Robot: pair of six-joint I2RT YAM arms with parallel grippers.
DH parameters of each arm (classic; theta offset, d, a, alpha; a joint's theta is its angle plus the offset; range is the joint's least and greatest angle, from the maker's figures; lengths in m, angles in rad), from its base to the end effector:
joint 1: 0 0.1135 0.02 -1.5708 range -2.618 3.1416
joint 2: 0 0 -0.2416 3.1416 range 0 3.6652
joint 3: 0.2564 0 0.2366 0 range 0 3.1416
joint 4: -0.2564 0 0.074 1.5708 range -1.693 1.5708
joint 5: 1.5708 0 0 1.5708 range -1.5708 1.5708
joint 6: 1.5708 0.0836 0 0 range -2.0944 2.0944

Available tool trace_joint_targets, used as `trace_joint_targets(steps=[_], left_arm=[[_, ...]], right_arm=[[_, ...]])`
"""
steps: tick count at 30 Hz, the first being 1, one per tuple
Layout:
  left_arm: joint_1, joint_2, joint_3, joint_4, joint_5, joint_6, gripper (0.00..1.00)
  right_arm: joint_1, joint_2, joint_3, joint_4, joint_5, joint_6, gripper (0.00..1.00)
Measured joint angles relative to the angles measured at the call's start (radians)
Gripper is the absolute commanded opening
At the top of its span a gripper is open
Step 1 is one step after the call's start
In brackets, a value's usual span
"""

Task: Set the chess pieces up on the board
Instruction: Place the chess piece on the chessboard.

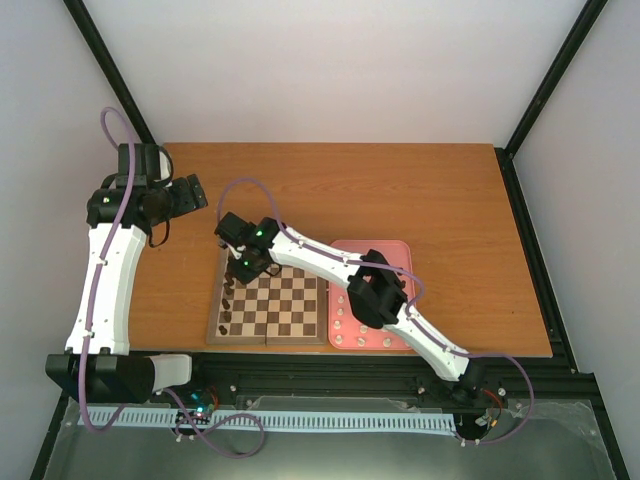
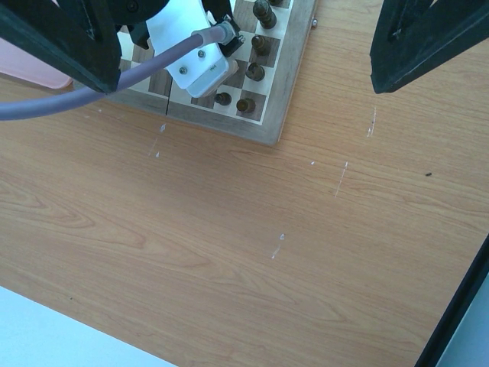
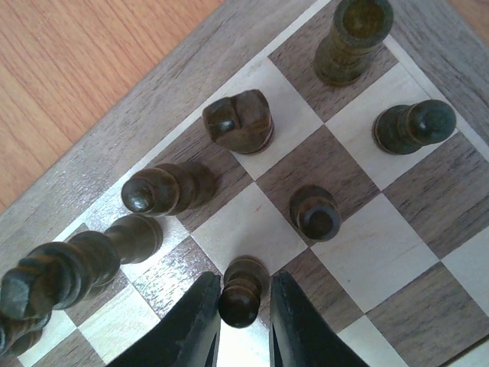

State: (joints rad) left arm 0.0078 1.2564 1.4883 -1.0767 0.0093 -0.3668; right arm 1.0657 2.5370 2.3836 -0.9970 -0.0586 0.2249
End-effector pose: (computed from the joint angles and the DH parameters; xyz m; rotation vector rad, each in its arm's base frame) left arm 0.2589 0.0012 0.3364 -0.4470 2.3815 -0.1754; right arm 0.2466 0.4560 0.1314 -1.1626 2.5577 0.4263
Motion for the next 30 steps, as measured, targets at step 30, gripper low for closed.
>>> trace_joint_targets(steps=[30], left_arm=[[0.0,0.013,0.0,0.003,-0.002,0.0,1.0]], right_arm=[[-0.012,0.004,0.001,0.034,-0.037,0.0,0.15]])
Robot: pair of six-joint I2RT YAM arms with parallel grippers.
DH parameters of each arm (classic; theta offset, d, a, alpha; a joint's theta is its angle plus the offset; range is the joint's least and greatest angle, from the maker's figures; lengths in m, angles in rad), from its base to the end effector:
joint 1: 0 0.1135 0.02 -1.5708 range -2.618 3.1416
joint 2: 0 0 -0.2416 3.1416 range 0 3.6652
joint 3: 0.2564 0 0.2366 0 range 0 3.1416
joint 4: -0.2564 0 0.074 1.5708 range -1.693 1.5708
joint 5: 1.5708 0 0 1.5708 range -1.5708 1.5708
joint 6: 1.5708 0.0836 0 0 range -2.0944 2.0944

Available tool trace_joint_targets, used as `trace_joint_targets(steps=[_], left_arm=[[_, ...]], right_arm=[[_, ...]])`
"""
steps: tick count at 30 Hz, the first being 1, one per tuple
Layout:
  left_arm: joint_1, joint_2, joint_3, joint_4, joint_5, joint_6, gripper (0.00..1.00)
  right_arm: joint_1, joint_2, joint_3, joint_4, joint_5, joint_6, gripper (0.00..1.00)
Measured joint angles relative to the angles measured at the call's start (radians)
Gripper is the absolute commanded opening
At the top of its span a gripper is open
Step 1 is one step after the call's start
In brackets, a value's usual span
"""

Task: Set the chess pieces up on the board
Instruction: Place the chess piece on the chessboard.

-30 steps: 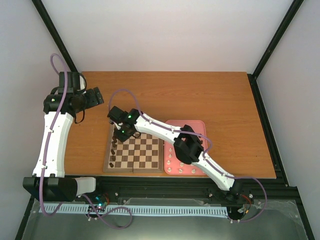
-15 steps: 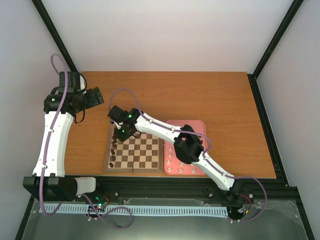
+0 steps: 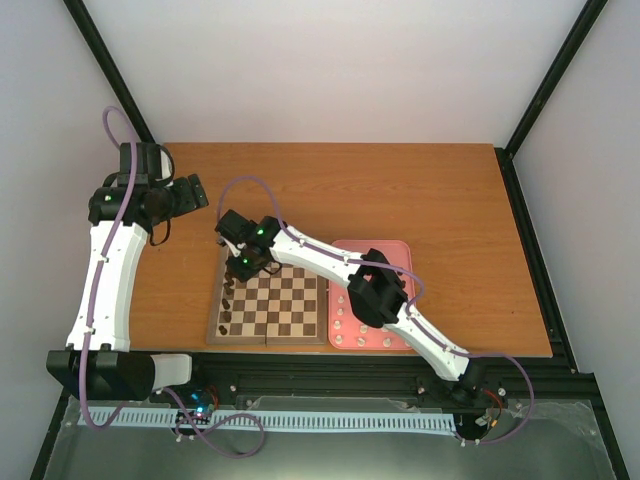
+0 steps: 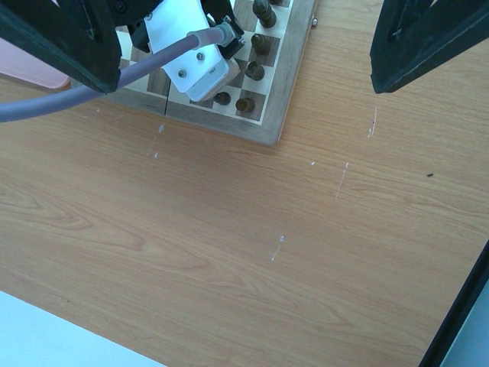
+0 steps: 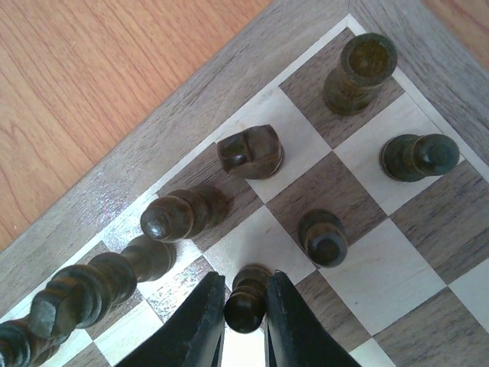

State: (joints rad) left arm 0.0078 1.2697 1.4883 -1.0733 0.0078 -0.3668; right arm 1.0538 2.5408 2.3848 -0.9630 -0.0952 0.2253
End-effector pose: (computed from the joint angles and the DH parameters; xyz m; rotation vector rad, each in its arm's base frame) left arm 0.2622 0.0014 0.3335 -0.4495 2.3909 -0.1719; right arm 0.2518 0.4589 0.1323 -1.1526 2.5453 0.4900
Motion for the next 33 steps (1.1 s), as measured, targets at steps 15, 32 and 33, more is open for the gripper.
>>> trace_joint_targets(steps=[15,32,33], left_arm=[[0.0,0.012,0.0,0.003,0.0,0.0,1.0],[0.0,0.035,0.0,0.003,0.0,0.0,1.0],[0.0,0.036,0.001,0.003,0.0,0.0,1.0]], right_arm=[[-0.006,0.015,0.004,0.018,-0.007,0.0,0.18],[-0.007,-0.103,-0.125,0.017,0.038,-0.029,0.44],[-0.007,-0.137,-0.151,0.017,0.047,-0.032,0.44]])
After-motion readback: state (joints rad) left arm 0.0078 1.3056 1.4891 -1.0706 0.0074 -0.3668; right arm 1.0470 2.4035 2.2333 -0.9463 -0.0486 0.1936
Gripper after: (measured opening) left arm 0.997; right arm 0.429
